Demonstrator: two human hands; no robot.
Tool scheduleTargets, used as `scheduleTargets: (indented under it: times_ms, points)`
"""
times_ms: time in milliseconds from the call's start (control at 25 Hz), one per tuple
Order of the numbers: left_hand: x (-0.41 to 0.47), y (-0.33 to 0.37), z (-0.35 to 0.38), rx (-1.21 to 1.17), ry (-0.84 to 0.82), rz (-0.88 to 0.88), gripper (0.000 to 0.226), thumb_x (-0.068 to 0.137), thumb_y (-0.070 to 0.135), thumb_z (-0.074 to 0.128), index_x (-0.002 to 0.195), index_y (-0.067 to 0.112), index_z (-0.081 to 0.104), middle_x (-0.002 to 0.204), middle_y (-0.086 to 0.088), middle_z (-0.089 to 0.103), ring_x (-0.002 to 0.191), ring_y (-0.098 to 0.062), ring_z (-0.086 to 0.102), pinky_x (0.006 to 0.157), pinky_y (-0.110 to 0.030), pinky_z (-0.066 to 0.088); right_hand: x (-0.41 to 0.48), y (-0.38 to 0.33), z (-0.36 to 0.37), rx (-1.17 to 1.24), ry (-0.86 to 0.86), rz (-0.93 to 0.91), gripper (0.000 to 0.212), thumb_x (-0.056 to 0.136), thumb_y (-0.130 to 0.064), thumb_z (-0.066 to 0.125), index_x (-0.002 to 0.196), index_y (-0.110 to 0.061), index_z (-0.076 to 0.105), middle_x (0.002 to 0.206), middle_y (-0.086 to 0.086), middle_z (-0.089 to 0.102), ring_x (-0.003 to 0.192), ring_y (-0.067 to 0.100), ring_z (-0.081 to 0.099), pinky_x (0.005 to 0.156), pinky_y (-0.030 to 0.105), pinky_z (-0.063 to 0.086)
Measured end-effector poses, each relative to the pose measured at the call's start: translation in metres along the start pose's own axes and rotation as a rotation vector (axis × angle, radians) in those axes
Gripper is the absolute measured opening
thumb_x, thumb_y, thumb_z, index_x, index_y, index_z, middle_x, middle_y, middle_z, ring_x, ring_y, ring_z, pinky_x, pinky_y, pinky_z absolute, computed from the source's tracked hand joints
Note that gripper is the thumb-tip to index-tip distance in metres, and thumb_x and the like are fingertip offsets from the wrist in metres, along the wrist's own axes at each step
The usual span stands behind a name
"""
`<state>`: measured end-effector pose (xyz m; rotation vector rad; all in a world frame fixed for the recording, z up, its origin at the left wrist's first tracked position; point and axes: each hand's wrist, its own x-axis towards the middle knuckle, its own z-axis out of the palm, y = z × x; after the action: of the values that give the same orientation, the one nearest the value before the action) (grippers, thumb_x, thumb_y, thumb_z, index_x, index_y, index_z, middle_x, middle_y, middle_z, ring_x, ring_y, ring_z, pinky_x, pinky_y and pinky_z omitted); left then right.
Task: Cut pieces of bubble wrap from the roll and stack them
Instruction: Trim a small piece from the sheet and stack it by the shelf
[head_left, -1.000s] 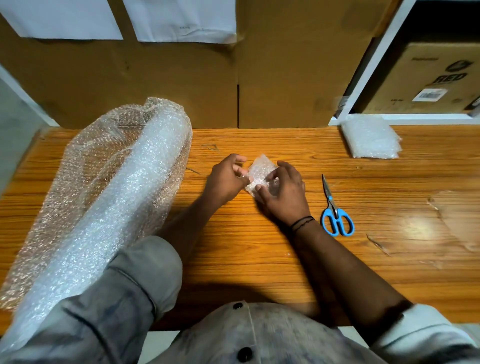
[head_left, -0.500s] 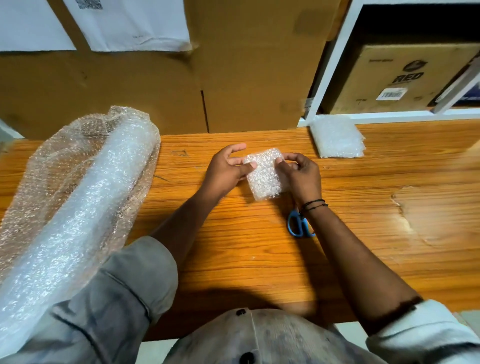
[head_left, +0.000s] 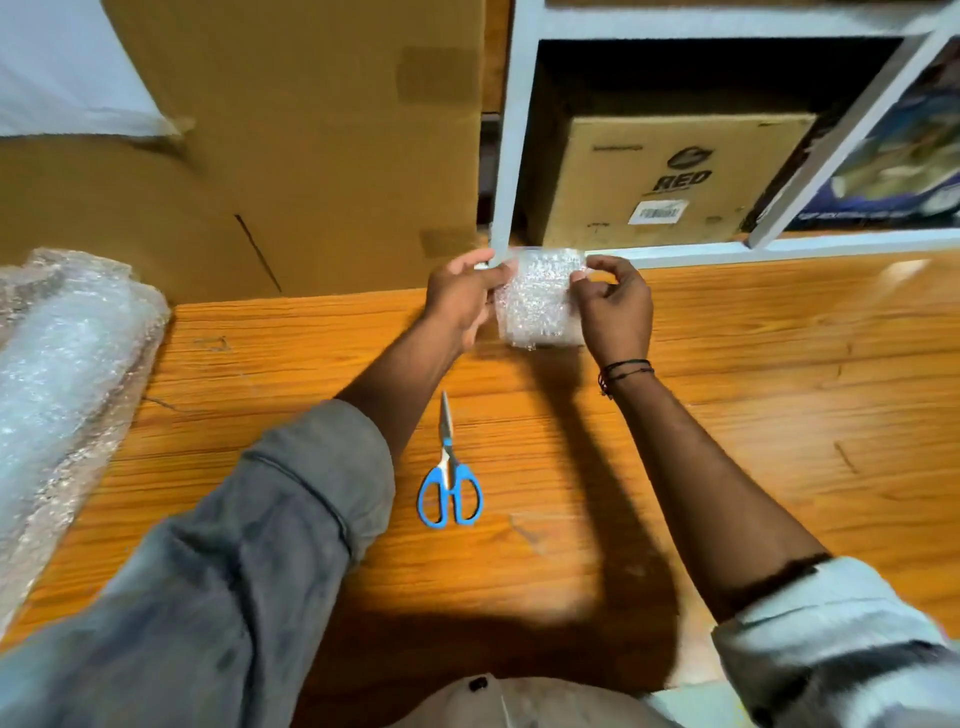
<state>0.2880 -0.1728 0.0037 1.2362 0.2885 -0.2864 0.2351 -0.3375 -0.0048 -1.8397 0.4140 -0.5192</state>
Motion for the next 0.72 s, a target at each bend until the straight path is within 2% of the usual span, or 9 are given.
scheduleTargets:
  times_ms: [40, 80, 160, 200, 320, 400, 480, 600, 720]
  points:
    - [0.011, 0.000, 0.016, 0.039, 0.037, 0.007, 0.042, 0.085, -0.001, 0.080, 0.123, 0.009, 0.065, 0.112, -0.015, 0.075, 0.092, -0.020, 0.070, 0.089, -0.040, 0.061, 0.018, 0.001, -0.006, -0.040, 0.004, -0.009, 0.021, 0.093, -0.020, 0.072, 0.113, -0.013, 0.069, 0.062, -0.011, 0.059, 0.061, 0.004, 0.059, 0.072, 0.031, 0.052]
    - [0.021, 0.000, 0.029, 0.091, 0.081, 0.024, 0.041, 0.084, 0.003, 0.082, 0.122, 0.010, 0.067, 0.109, -0.013, 0.075, 0.085, -0.018, 0.068, 0.079, -0.036, 0.062, 0.034, 0.004, -0.010, -0.082, 0.005, -0.017, 0.024, 0.092, -0.022, 0.073, 0.114, -0.014, 0.069, 0.066, -0.009, 0.060, 0.066, 0.010, 0.062, 0.075, 0.033, 0.054]
    - [0.035, -0.001, 0.049, 0.200, 0.173, 0.061, 0.040, 0.081, 0.014, 0.087, 0.117, 0.015, 0.069, 0.101, -0.008, 0.075, 0.072, -0.014, 0.063, 0.058, -0.025, 0.055, 0.059, 0.009, -0.016, -0.143, -0.001, -0.033, 0.027, 0.090, -0.025, 0.073, 0.114, -0.014, 0.069, 0.068, -0.009, 0.061, 0.076, 0.020, 0.066, 0.081, 0.035, 0.055]
    - [0.041, -0.003, 0.056, 0.246, 0.214, 0.080, 0.040, 0.079, 0.018, 0.089, 0.114, 0.018, 0.069, 0.102, -0.006, 0.075, 0.073, -0.014, 0.065, 0.058, -0.024, 0.055, 0.068, 0.011, -0.017, -0.161, -0.008, -0.041, 0.027, 0.090, -0.025, 0.073, 0.115, -0.015, 0.068, 0.067, -0.010, 0.061, 0.081, 0.023, 0.067, 0.082, 0.035, 0.054]
    - [0.056, -0.006, 0.065, 0.391, 0.301, 0.182, 0.040, 0.076, 0.022, 0.092, 0.109, 0.021, 0.069, 0.104, 0.001, 0.072, 0.093, -0.020, 0.072, 0.078, -0.028, 0.062, 0.089, 0.022, -0.015, -0.176, -0.047, -0.064, 0.030, 0.089, -0.022, 0.075, 0.117, -0.014, 0.066, 0.073, -0.007, 0.064, 0.090, 0.027, 0.068, 0.082, 0.032, 0.050]
    - [0.057, -0.010, 0.068, 0.475, 0.323, 0.242, 0.037, 0.078, 0.020, 0.090, 0.108, 0.018, 0.068, 0.098, 0.004, 0.070, 0.090, -0.015, 0.070, 0.068, -0.012, 0.054, 0.094, 0.031, -0.011, -0.206, -0.110, -0.083, 0.033, 0.088, -0.020, 0.076, 0.119, -0.012, 0.066, 0.091, 0.002, 0.069, 0.096, 0.027, 0.067, 0.087, 0.034, 0.051]
    - [0.056, -0.017, 0.066, 0.556, 0.356, 0.283, 0.034, 0.080, 0.021, 0.088, 0.106, 0.018, 0.066, 0.099, 0.004, 0.071, 0.091, -0.013, 0.069, 0.061, -0.007, 0.046, 0.093, 0.041, -0.005, -0.322, -0.148, -0.143, 0.038, 0.087, -0.019, 0.074, 0.123, -0.011, 0.065, 0.114, 0.010, 0.067, 0.109, 0.029, 0.063, 0.094, 0.040, 0.051]
    - [0.054, -0.027, 0.060, 0.759, 0.339, 0.453, 0.030, 0.083, 0.025, 0.085, 0.105, 0.022, 0.066, 0.109, 0.004, 0.068, 0.100, -0.014, 0.064, 0.075, -0.017, 0.050, 0.084, 0.045, -0.001, -0.605, -0.137, -0.449, 0.043, 0.087, -0.015, 0.066, 0.130, -0.012, 0.064, 0.137, 0.014, 0.058, 0.126, 0.037, 0.054, 0.099, 0.046, 0.047]
    - [0.052, -0.028, 0.059, 1.013, 0.308, 0.570, 0.018, 0.089, 0.031, 0.077, 0.105, 0.032, 0.070, 0.118, 0.008, 0.064, 0.114, -0.018, 0.058, 0.096, -0.035, 0.048, 0.083, 0.043, 0.006, -0.787, -0.331, -0.690, 0.047, 0.093, -0.018, 0.056, 0.140, -0.014, 0.058, 0.156, 0.012, 0.048, 0.149, 0.036, 0.035, 0.111, 0.050, 0.036]
